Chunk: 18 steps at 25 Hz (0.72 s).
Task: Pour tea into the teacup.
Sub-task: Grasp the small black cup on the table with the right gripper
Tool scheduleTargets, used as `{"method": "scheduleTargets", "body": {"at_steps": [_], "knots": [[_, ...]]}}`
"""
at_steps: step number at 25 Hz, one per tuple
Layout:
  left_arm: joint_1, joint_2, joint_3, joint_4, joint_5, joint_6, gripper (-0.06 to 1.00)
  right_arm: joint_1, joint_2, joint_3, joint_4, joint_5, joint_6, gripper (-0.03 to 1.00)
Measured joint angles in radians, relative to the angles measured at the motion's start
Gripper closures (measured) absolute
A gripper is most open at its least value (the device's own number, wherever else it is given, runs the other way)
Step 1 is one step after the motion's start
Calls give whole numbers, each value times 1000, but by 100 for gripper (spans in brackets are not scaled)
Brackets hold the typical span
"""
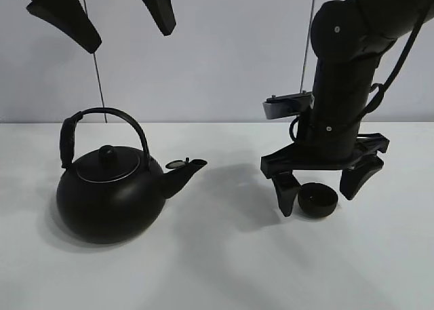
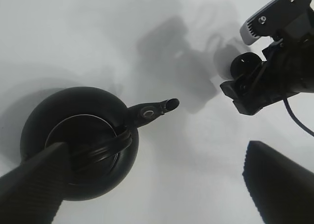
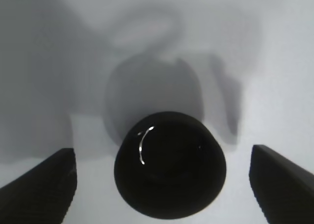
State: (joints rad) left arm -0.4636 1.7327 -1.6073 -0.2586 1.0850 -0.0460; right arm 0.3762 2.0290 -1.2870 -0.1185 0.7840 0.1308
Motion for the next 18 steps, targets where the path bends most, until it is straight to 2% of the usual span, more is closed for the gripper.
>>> {"method": "scheduleTargets", "body": {"at_steps": [6, 11, 16, 18], "knots": [[0, 0, 0, 0, -1, 0, 26, 0, 19, 0, 5, -22, 5, 38], [0, 0, 0, 0, -1, 0, 26, 0, 22, 0, 6, -23, 23, 56], [0, 0, 0, 0, -1, 0, 26, 0, 22, -3, 5, -19, 29, 57], [0, 0, 0, 0, -1, 0, 26, 0, 22, -24, 9, 9, 27, 57]]}}
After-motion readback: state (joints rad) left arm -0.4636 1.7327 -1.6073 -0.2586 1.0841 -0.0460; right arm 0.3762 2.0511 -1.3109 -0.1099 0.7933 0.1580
